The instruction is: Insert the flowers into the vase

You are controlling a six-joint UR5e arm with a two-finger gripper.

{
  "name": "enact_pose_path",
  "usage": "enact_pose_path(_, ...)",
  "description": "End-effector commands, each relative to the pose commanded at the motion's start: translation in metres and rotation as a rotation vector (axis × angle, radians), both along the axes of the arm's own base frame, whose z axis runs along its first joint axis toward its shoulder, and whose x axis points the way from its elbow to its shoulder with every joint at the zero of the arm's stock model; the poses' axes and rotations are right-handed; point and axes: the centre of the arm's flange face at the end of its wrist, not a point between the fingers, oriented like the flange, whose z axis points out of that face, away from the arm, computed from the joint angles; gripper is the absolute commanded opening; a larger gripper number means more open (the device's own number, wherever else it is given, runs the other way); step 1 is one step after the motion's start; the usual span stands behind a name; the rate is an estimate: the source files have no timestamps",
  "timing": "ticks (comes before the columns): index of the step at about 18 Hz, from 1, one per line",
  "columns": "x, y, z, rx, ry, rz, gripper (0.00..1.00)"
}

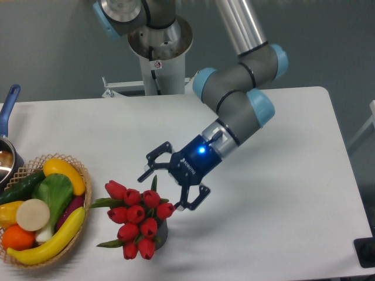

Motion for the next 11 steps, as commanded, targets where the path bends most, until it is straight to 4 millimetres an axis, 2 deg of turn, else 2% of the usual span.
enact_pose_path(2, -0.006, -0.019, 0.017, -0.008, 0.017, 0.045, 1.00)
enact_pose_path(4, -0.021, -0.039, 0.024, -0.064, 0.067, 0.108, 1.00)
enact_pose_path(7, -0.052, -0.070, 0.016, -0.229, 0.152, 0.225, 1.00)
enact_pose_path(9, -0.083, -0.104, 0.013, -0.297, 0.180, 0.313, 1.00)
enact_pose_path(11, -0.104, -0.130, 0.010, -0.328, 0.192, 0.369, 1.00)
